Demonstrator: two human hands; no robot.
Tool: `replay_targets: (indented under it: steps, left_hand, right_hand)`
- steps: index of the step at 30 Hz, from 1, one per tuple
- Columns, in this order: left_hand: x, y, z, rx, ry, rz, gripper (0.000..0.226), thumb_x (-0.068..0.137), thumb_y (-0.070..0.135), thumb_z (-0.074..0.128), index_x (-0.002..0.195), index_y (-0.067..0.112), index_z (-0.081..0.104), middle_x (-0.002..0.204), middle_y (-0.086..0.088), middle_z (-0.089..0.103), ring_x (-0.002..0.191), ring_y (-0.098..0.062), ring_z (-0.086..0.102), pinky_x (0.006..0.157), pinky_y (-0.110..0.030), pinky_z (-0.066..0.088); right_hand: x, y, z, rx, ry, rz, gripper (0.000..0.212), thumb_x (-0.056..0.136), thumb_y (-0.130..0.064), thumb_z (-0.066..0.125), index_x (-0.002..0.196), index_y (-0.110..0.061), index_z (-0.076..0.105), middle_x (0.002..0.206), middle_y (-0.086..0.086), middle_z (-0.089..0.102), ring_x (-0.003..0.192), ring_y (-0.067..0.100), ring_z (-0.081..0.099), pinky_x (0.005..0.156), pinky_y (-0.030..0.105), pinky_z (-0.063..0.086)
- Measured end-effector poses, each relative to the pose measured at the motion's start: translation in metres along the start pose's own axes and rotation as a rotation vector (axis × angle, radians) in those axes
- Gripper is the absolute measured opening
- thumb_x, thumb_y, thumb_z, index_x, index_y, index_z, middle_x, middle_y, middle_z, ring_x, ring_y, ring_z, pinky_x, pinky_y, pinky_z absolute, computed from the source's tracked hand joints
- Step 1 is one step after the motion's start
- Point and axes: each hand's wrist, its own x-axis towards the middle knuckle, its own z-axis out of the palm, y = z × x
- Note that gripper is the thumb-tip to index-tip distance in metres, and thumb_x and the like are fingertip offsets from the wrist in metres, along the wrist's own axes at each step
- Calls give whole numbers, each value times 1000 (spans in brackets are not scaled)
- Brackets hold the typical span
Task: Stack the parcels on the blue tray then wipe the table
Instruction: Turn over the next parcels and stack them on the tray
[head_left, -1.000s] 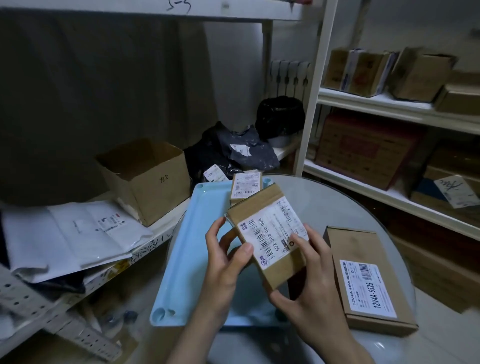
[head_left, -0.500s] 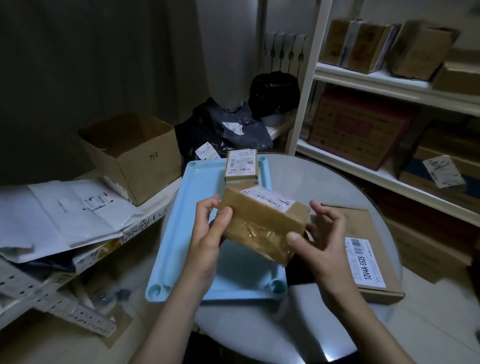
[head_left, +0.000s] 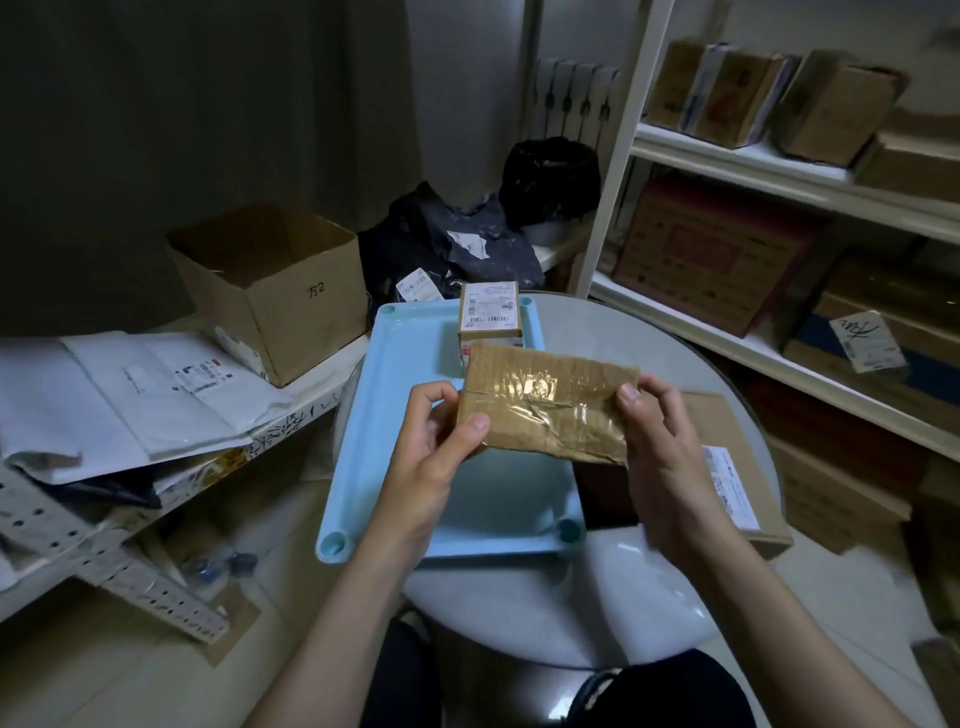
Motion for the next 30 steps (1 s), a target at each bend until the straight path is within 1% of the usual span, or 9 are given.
replay_targets:
  steps: [3, 10, 13, 17, 21, 23, 25, 27, 30]
  left_hand:
    - [0, 0, -2, 13, -8, -6, 17, 76, 34, 69, 86, 36, 56, 97, -12, 58, 90, -21, 56, 79, -24, 50]
    - [-2, -1, 6, 29, 28, -20, 17, 82, 25, 66, 93, 28, 53, 91, 0, 68, 89, -16, 62, 76, -23, 53]
    - [-2, 0, 9, 63, -7, -1, 19, 77, 38, 69, 90, 34, 55, 94, 0, 65, 90, -14, 61, 80, -32, 54]
    - [2, -2, 11, 130, -74, 20, 23, 76, 43, 67, 96, 40, 55, 102, -2, 60, 92, -14, 57, 81, -35, 50]
    - [7, -5, 11, 232, -157, 20, 50, 72, 61, 72, 110, 42, 47, 111, 4, 57, 93, -10, 54, 77, -26, 46]
    - [10, -8, 11, 275, -171, 0, 59, 69, 69, 70, 117, 46, 44, 120, 3, 57, 97, -10, 55, 80, -24, 47]
    - [14, -8, 13, 288, -146, -10, 54, 74, 62, 67, 121, 53, 41, 128, 3, 56, 105, -10, 57, 87, -27, 48]
    - [19, -9, 16, 273, -92, -16, 44, 81, 52, 61, 121, 56, 43, 126, 5, 58, 109, -6, 59, 85, -20, 48]
    - [28, -10, 21, 262, -27, -52, 37, 84, 49, 56, 120, 54, 47, 111, 9, 66, 102, -2, 63, 79, -10, 46]
  right_hand:
    - [-1, 3, -3, -3, 7, 30, 78, 53, -56, 88, 115, -20, 58, 109, 6, 66, 93, 16, 64, 85, 31, 48]
    - [-7, 0, -11, -4, -9, 59, 38, 76, -39, 75, 109, -26, 60, 109, 3, 65, 85, 9, 66, 70, 22, 51]
    - [-6, -5, -15, -65, -2, 53, 46, 75, -48, 75, 112, -24, 62, 112, 6, 65, 88, 13, 66, 73, 31, 51]
    - [1, -10, -16, -73, 42, 36, 69, 69, -65, 73, 116, -17, 61, 106, 8, 71, 89, 17, 67, 75, 29, 55]
    - [9, -12, -25, -14, -37, 90, 50, 97, -52, 38, 121, -16, 64, 116, 7, 72, 105, 17, 68, 80, 26, 54]
    - [15, -11, -31, -44, -94, 103, 48, 101, -46, 36, 127, -18, 64, 128, 7, 67, 121, 22, 60, 94, 34, 49]
    - [18, -7, -35, -85, -106, 111, 46, 100, -43, 40, 128, -17, 64, 131, 10, 64, 127, 28, 55, 105, 44, 42]
    - [20, -2, -35, -82, -96, 136, 40, 98, -40, 44, 121, -18, 69, 123, 10, 69, 118, 24, 61, 102, 42, 45]
    - [18, 3, -36, -117, -55, 163, 34, 98, -39, 44, 108, -25, 73, 105, 2, 71, 96, 16, 63, 81, 33, 48]
